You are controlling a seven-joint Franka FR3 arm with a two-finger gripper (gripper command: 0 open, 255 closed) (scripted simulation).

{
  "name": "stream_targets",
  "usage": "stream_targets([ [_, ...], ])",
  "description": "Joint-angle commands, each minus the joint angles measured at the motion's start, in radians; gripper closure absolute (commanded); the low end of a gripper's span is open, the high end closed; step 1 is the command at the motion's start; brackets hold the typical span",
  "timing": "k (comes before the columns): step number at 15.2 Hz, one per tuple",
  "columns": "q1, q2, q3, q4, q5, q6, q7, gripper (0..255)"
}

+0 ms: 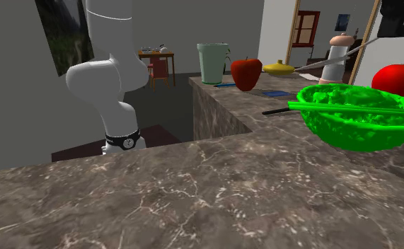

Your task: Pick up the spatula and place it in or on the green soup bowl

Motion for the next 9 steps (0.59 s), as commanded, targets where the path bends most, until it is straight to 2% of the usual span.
stream_targets([
  [1, 0.033, 0.0, 0.013, 0.004, -0.007, -0.007, 0.046, 255],
  [4, 0.077, 0.004, 0.031, 0.015, -0.016, -0.018, 0.103, 255],
  [9, 0.063, -0.034, 0.03, -0.112, -0.006, 0.071, 0.105, 255],
])
